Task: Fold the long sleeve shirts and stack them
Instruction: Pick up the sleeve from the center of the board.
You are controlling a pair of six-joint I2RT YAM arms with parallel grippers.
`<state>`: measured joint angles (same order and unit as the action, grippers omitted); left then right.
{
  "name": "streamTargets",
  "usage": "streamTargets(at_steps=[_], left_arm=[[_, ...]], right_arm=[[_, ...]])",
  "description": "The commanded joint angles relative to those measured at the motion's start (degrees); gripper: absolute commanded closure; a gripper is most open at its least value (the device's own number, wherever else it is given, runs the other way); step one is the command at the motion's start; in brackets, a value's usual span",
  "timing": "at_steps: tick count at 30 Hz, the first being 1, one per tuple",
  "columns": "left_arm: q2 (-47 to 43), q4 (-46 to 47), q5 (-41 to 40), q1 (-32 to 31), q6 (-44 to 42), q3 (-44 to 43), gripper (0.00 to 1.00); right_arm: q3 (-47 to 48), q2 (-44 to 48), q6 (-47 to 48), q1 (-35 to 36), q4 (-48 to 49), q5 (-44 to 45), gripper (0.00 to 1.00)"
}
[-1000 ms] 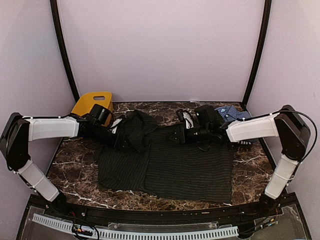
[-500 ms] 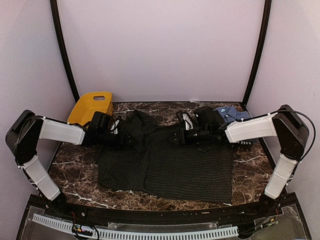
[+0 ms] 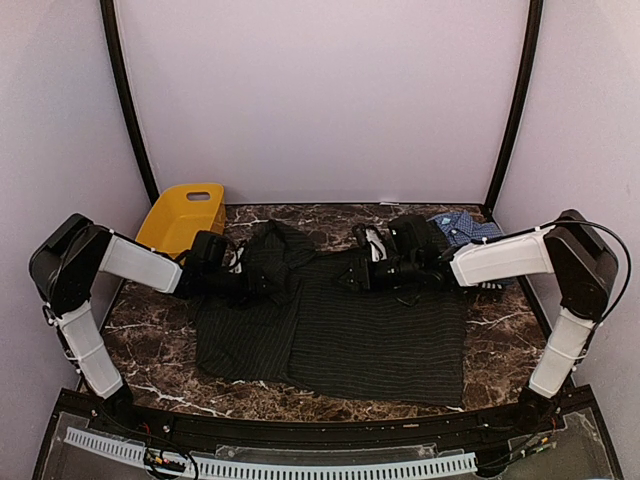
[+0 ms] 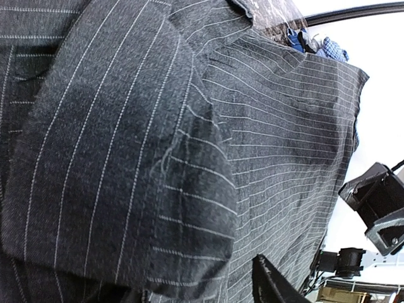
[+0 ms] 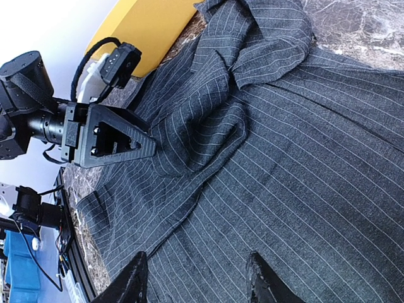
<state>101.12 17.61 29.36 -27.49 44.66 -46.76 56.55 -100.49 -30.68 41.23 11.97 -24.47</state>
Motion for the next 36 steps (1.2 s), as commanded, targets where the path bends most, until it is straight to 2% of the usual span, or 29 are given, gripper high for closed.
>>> streamTargets(at_steps=[1,13,15,18,19,20,27,30,32,36], left_arm=[[1.0,4.1,1.8,0.1,0.8,-0.7,0.50],[4.5,8.7,3.1,0.2,1.0,-2.6,0.71],[4.7,9.2,3.3,0.2,0.7,-2.8,0.77],[4.0,9.1,4.0,0.7,-1.6,-3.6,0.94],[3.4,7.8,4.5,1.1,-3.7,-4.7,0.99],[3.1,4.8,4.7,1.4,-5.0,-5.4,1.00],[-2.5,-19.7,3.9,4.4,-25.9,-21.5,1.00],[-1.8,-30.0,3.7,5.8,-31.1,-28.2,1.00],[-0.3,-34.5,4.4,7.2,-33.7,-34.2,1.00],[1.1,-40.6,5.1,8.4,-38.0,-39.8,1.00]], right_arm=[[-1.1,0.5,0.0,-0.1,1.6,-0.2,0.51],[-3.1,1.2,-0.7,-0.1,2.1,0.0,0.51],[-3.5,1.8,-0.5,-0.1,1.6,0.3,0.51],[-3.8,3.0,1.0,-0.1,-1.4,1.6,0.51],[-3.6,3.6,1.8,-0.1,-3.2,2.1,0.51],[-3.4,4.3,2.8,-0.1,-5.9,3.0,0.51],[-4.8,13.9,9.1,0.9,-26.8,6.2,0.50],[-6.0,16.9,11.6,5.6,-33.8,9.8,0.50],[-6.8,18.5,12.5,9.5,-36.1,11.8,0.50],[-6.9,20.4,13.1,15.9,-40.6,15.5,0.50]])
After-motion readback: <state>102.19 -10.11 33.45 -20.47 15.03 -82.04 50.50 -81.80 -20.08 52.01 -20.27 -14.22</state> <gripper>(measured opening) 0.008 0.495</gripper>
